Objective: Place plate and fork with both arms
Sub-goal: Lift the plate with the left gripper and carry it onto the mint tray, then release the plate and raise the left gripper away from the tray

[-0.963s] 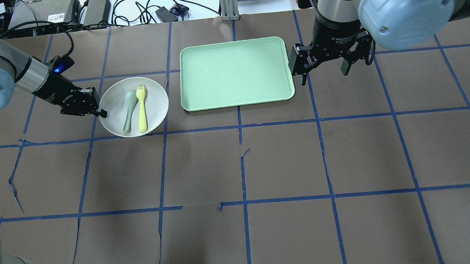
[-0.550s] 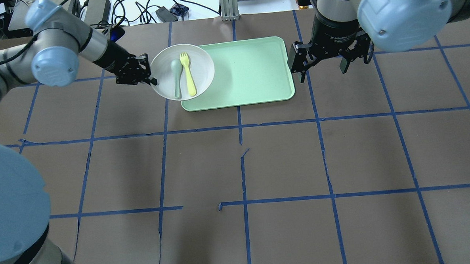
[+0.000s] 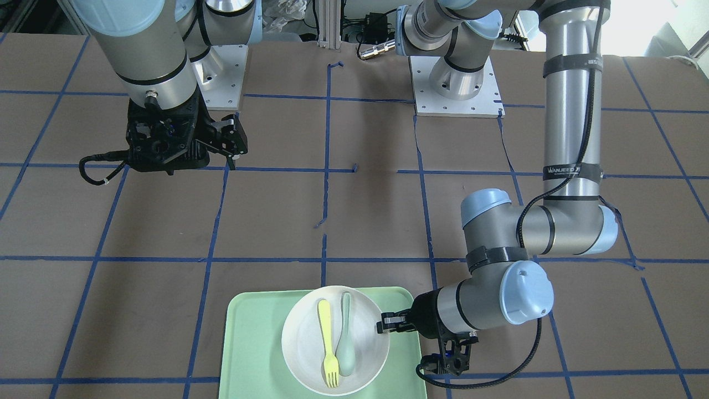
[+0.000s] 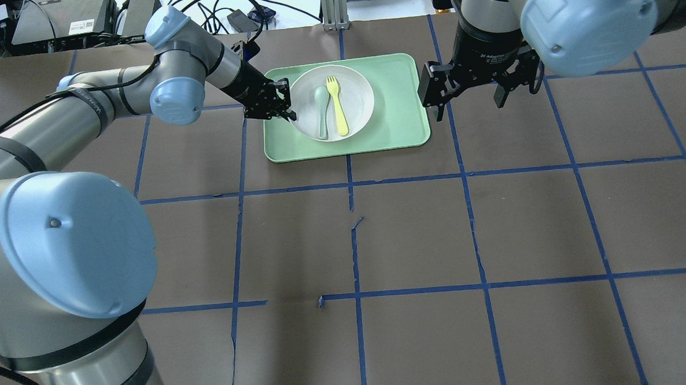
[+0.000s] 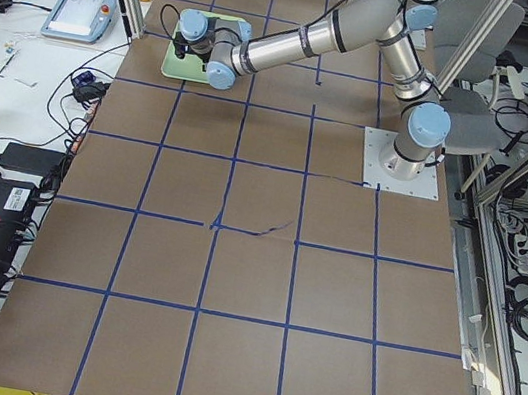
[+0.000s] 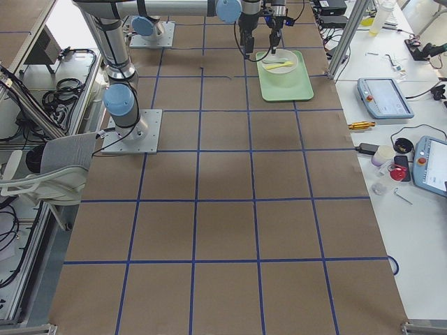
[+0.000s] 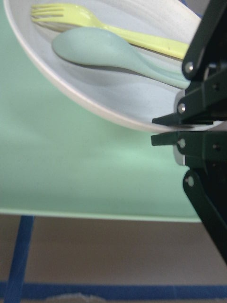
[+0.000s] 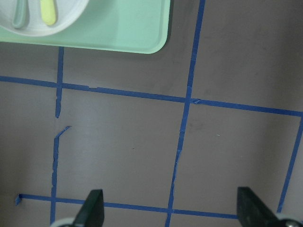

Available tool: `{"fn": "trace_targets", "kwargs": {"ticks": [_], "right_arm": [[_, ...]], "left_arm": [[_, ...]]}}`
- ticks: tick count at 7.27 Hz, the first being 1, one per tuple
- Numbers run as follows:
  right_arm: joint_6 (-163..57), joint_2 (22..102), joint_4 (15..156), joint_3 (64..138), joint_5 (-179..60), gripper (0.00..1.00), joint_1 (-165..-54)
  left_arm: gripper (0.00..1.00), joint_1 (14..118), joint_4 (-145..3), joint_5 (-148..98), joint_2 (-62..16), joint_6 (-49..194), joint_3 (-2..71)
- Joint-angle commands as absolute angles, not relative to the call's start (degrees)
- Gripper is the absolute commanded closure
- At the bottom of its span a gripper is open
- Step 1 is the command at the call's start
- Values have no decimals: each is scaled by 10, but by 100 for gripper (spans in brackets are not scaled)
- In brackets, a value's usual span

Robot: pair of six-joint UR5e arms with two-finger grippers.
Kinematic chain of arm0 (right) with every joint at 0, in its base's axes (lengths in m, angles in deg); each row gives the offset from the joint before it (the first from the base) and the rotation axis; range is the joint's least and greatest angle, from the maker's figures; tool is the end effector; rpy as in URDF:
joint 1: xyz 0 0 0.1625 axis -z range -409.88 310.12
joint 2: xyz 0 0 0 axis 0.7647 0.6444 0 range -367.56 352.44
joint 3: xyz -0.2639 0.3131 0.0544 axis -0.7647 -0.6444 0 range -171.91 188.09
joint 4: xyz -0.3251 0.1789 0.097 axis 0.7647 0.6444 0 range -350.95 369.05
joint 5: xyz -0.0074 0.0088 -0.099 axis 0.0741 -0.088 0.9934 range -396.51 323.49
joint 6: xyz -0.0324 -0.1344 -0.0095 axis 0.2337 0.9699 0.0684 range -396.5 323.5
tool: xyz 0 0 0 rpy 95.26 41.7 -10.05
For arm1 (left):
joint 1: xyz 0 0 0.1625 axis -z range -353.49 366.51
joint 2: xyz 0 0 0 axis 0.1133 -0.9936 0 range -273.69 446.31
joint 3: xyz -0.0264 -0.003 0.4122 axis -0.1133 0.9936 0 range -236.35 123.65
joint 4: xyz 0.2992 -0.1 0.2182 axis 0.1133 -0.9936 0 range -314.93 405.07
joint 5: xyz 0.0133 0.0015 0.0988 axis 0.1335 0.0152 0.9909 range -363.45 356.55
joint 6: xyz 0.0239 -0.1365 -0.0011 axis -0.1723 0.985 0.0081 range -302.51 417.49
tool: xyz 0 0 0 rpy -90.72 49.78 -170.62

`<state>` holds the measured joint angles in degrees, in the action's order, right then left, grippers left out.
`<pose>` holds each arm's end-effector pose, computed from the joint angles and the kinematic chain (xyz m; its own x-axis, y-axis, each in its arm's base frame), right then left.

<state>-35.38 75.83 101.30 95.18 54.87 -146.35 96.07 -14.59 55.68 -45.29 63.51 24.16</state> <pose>0.1858 -0.4847 0.4086 -0.9909 -0.1327 0.0236 -0.1321 0.9909 0.0256 -0.1992 -0.6765 0.1583 -0.8527 -0.1270 0.5068 -0.0975 0.9916 0.0845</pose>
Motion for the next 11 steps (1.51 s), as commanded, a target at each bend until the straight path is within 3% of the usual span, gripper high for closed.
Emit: {"fn": "trace_targets", "kwargs": {"ticks": [1, 2, 3, 4, 5, 8, 10, 11], "right_arm": [[-354, 758, 1015, 952, 548, 0, -1464], [-354, 755, 1017, 951, 548, 0, -1464], [-354, 751, 1017, 950, 555, 0, -1464], [-355, 743, 1018, 948, 552, 0, -1464], [-360, 728, 1029, 943, 546, 0, -1466], [-411, 624, 1279, 935, 541, 1, -1473], [-389, 535, 1318, 887, 528, 22, -1491], [-385, 489, 1316, 845, 519, 26, -1508]], "left_arm": [[100, 973, -115, 556, -475, 646, 241], [95, 973, -114, 556, -475, 647, 241], [30, 973, -92, 558, -475, 647, 240], [0, 973, -79, 559, -467, 657, 241], [0, 970, -80, 565, -444, 658, 241], [0, 915, -158, 662, -359, 646, 252], [0, 891, -243, 704, -317, 572, 252], [0, 891, -283, 799, -301, 534, 252]]}}
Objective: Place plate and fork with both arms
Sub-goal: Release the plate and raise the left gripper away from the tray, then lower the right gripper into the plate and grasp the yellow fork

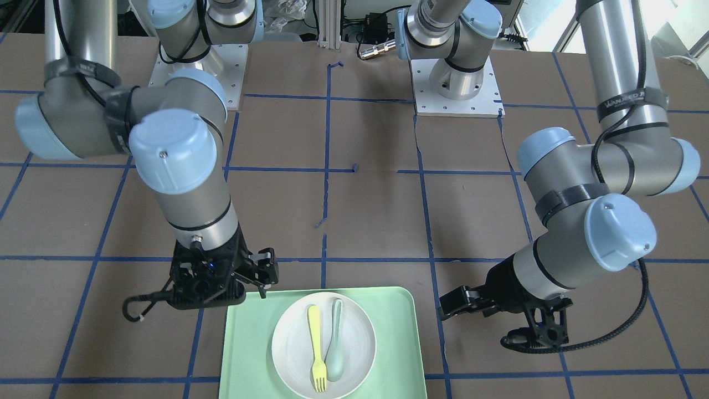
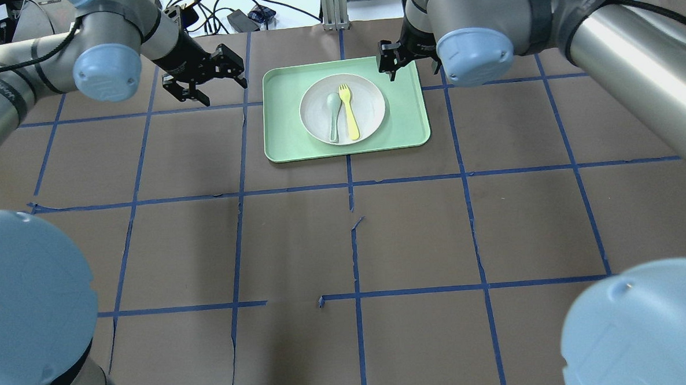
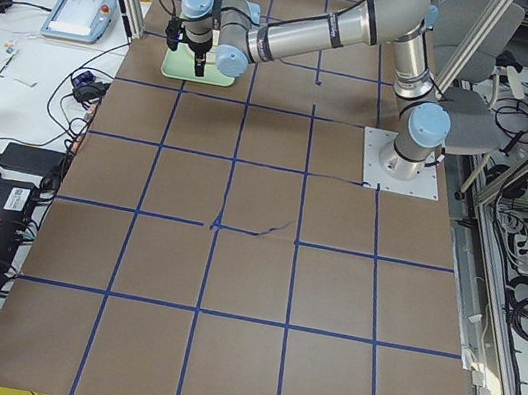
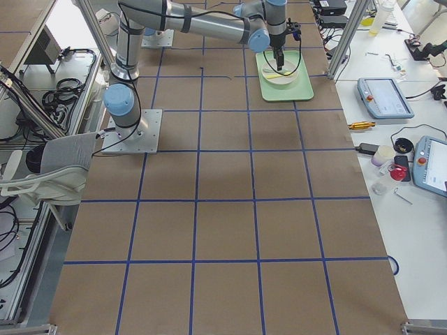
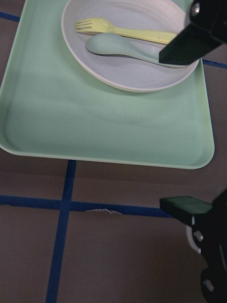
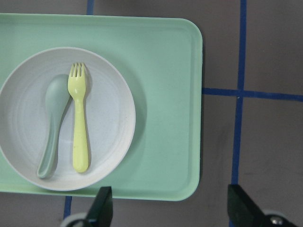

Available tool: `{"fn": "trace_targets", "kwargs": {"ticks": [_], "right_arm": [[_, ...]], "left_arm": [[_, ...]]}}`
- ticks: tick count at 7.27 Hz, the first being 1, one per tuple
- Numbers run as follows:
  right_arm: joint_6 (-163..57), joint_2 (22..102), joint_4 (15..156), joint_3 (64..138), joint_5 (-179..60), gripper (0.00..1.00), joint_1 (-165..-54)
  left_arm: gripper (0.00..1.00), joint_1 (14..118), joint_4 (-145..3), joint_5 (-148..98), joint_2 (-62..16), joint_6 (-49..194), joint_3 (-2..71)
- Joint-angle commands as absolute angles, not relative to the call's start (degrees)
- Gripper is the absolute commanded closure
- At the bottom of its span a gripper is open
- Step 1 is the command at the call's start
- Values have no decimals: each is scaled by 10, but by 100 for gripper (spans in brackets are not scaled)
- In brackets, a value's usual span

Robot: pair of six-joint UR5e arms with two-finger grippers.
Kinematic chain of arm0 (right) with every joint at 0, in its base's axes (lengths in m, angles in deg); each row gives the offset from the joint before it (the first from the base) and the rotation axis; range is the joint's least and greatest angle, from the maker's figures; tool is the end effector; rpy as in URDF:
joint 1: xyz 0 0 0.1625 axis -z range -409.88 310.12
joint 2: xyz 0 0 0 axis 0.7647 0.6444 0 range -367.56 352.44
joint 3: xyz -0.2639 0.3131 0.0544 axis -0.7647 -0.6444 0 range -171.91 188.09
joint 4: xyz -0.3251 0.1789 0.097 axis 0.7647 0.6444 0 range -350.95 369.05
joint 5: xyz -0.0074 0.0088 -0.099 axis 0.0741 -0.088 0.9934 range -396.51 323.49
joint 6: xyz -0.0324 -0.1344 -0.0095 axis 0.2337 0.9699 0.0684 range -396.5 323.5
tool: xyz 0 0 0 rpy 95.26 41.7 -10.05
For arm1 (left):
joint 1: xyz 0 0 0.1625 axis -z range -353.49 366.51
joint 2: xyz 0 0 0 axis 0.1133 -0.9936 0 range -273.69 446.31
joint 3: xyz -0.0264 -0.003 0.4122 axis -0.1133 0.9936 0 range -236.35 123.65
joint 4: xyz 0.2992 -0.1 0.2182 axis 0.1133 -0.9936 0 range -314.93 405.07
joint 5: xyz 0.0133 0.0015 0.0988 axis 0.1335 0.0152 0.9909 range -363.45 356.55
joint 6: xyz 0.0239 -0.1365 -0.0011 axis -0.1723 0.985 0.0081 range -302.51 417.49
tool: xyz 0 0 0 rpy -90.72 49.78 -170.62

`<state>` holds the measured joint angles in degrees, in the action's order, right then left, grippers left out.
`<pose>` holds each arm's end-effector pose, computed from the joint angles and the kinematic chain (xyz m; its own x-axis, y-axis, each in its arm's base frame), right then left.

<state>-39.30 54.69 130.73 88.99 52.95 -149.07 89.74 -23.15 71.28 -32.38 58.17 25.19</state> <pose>0.2386 -0.6314 0.3006 -0.9932 -0.1146 -0.0202 -0.1072 0.9685 -0.2249 -0.0933 -0.6547 0.2696 -0.9574 -0.1183 0.2635 -0.1291 0.9913 -0.0240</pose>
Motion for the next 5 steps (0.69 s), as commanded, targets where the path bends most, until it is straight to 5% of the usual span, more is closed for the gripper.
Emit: {"fn": "trace_targets", "kwargs": {"ticks": [1, 2, 5], "right_arm": [[-385, 466, 1317, 833, 515, 29, -1519], [-384, 442, 1329, 831, 480, 36, -1523], [-383, 388, 1347, 803, 446, 36, -1524]], "left_arm": [[0, 891, -298, 818, -289, 527, 253], [0, 896, -297, 822, -285, 527, 266], [0, 905, -289, 822, -266, 531, 307]]}}
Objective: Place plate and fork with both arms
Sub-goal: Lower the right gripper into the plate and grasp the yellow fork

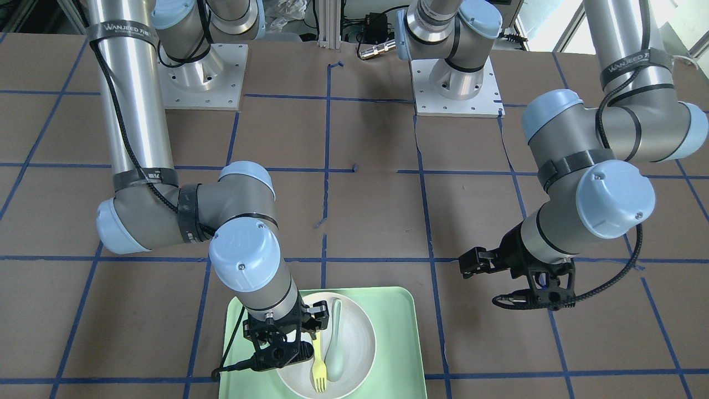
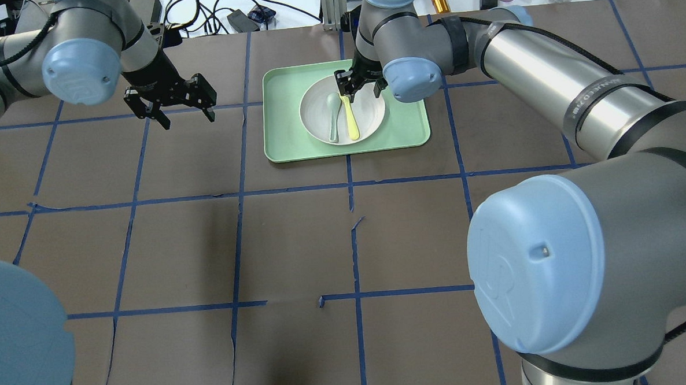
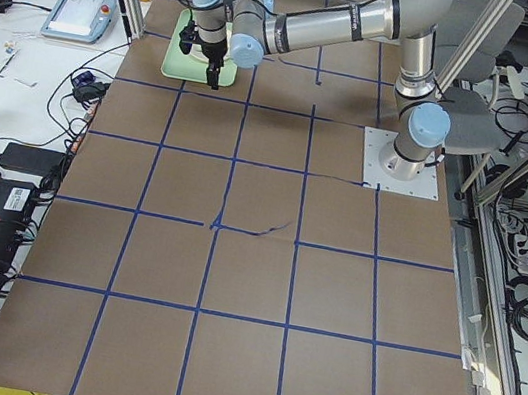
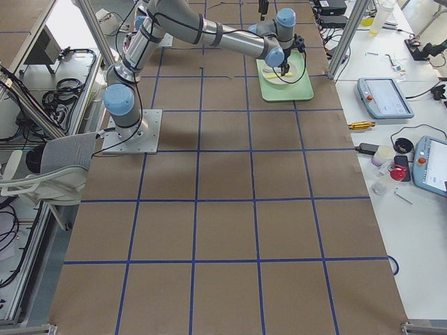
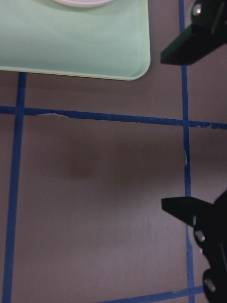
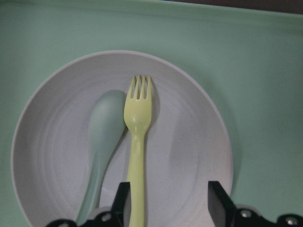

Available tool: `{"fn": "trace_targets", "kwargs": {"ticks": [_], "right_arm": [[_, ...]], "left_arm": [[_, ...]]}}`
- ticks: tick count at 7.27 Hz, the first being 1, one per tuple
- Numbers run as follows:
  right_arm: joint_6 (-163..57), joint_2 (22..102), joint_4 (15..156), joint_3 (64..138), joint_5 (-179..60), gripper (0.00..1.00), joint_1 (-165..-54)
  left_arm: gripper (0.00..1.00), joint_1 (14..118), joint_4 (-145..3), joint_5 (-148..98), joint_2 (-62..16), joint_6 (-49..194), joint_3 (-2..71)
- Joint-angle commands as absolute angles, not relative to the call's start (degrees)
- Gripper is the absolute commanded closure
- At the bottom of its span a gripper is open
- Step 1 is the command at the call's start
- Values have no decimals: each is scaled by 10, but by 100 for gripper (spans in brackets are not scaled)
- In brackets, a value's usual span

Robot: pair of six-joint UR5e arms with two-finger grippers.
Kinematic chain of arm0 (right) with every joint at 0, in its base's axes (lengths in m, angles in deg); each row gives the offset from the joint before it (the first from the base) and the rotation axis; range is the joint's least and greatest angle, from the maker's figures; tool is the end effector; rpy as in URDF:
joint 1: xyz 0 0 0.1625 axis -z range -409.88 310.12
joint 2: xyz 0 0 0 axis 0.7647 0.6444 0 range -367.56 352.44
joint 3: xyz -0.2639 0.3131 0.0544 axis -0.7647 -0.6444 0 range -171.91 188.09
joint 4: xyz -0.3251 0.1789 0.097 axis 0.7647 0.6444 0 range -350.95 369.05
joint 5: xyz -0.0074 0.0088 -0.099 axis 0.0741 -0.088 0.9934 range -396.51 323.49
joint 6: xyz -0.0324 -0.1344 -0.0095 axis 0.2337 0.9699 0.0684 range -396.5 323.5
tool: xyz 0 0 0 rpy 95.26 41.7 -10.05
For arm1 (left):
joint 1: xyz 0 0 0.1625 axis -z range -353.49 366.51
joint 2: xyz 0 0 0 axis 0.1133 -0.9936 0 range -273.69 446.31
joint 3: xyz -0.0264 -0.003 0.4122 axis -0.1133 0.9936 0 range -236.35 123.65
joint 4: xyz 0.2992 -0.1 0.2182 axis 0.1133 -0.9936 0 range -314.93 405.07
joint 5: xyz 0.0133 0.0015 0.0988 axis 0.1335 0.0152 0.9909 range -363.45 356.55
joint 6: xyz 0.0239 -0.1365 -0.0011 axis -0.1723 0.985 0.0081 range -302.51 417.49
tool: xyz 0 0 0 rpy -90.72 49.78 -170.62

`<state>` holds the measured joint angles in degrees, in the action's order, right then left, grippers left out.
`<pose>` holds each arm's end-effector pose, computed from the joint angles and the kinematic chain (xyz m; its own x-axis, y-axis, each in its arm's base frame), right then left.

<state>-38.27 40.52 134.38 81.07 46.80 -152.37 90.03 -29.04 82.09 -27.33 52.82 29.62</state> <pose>0.3028 -0.6756 0.2012 -0.9712 -0.2057 -0.1201 -0.1828 0.9670 -0.1776 -0.0760 -0.6075 0.2759 -0.9959 -0.0363 0.0826 -0.0315 0.9978 0.0583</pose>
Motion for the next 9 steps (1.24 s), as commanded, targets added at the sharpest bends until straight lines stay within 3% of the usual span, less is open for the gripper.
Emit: {"fn": "trace_targets", "kwargs": {"ticks": [1, 8, 9], "right_arm": [[-383, 382, 1346, 804, 444, 36, -1529], [-370, 371, 1345, 808, 482, 37, -1541], [-364, 371, 1344, 808, 488, 45, -1541]], "left_arm": [[0, 907, -288, 822, -264, 531, 309], [0, 906, -287, 822, -265, 527, 310], [0, 906, -287, 822, -265, 527, 310]]}}
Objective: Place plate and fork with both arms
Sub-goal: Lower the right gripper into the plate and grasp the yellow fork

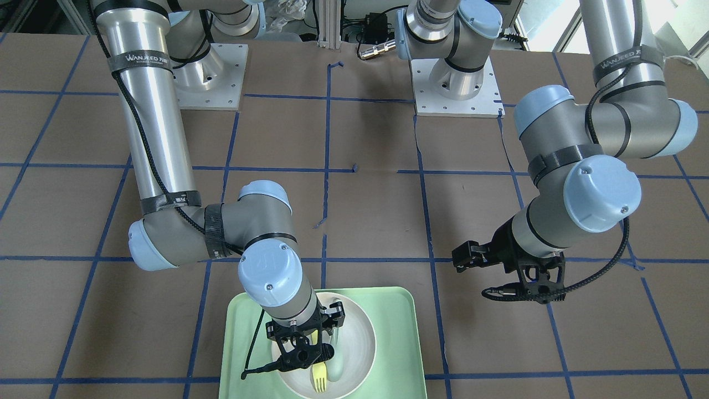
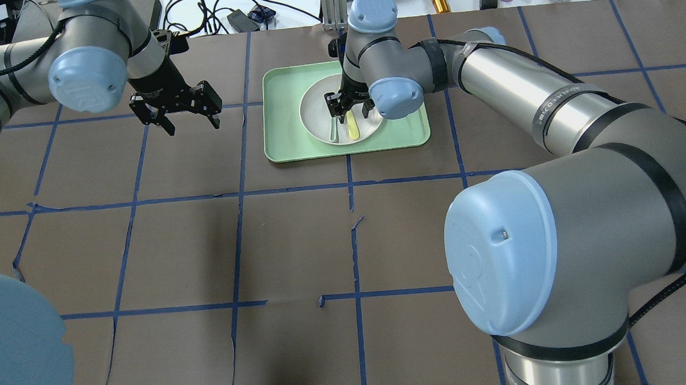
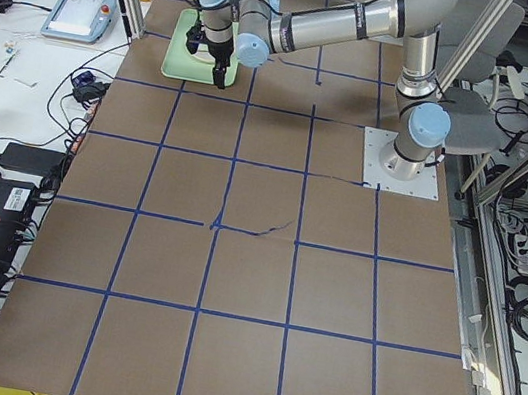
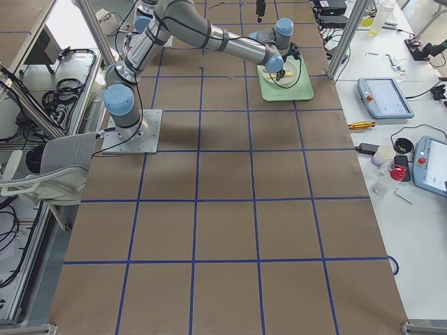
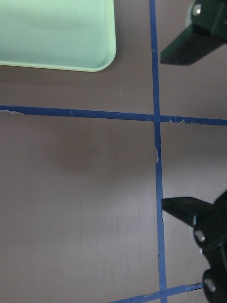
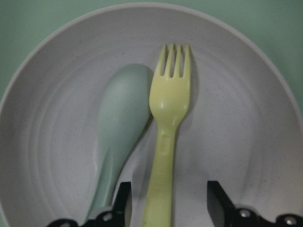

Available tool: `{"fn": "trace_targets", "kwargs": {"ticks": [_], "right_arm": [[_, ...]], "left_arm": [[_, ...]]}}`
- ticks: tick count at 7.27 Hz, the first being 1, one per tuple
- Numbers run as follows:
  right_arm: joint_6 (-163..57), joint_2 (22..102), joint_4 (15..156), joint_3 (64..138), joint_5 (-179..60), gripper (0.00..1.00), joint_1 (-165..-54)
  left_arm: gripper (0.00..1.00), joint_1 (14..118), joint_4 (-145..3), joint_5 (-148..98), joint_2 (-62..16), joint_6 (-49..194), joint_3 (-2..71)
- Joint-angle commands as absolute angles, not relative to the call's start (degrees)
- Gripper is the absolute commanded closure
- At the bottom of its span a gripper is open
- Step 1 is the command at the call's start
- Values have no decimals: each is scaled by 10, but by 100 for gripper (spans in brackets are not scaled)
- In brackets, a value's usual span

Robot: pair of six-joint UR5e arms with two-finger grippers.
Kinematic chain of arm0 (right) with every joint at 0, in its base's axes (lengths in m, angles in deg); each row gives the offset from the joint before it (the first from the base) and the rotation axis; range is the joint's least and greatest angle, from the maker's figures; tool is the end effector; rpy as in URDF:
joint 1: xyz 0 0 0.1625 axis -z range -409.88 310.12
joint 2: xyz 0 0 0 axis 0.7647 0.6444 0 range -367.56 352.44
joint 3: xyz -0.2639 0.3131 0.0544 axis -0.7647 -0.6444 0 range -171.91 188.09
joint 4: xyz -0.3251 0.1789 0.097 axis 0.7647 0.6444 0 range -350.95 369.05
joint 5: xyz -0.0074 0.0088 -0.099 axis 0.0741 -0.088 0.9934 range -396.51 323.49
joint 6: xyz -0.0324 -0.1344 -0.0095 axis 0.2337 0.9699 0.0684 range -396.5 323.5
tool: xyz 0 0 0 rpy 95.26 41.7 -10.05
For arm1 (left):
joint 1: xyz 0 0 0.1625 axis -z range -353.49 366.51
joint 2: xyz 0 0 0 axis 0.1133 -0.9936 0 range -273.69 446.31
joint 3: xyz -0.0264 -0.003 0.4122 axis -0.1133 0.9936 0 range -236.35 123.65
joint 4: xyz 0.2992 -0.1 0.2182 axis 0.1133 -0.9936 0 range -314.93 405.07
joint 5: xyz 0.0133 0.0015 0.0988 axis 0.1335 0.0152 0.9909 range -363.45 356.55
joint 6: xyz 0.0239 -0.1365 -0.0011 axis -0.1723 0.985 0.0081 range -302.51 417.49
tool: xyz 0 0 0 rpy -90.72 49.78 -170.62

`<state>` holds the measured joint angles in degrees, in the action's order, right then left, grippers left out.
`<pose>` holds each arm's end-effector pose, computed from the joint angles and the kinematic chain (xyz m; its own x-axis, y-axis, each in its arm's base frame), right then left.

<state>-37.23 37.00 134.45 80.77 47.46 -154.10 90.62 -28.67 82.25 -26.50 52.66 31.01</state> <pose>0.3222 -0.6692 0.1588 -0.9637 -0.2450 -0.1058 -0.2314 0.9647 -0.1255 -0.0826 -0.5995 0.2746 -0.9965 -0.0234 0.0802 -0.0184 0.9979 0.0616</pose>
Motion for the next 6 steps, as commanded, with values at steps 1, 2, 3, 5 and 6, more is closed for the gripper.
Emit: {"fn": "trace_targets", "kwargs": {"ticks": [1, 2, 3, 5, 6], "right_arm": [[-365, 374, 1339, 809, 487, 48, -1541], [-367, 375, 1339, 809, 484, 46, -1541], [-369, 376, 1339, 809, 480, 44, -1542], [-370, 376, 1339, 809, 480, 43, -1546], [-369, 375, 1339, 810, 480, 43, -1549]], "left_arm": [[0, 907, -287, 822, -265, 527, 310], [0, 907, -287, 822, -265, 529, 310], [0, 907, -286, 821, -266, 529, 310], [0, 907, -286, 822, -268, 528, 310], [0, 907, -286, 822, -271, 527, 310]]}}
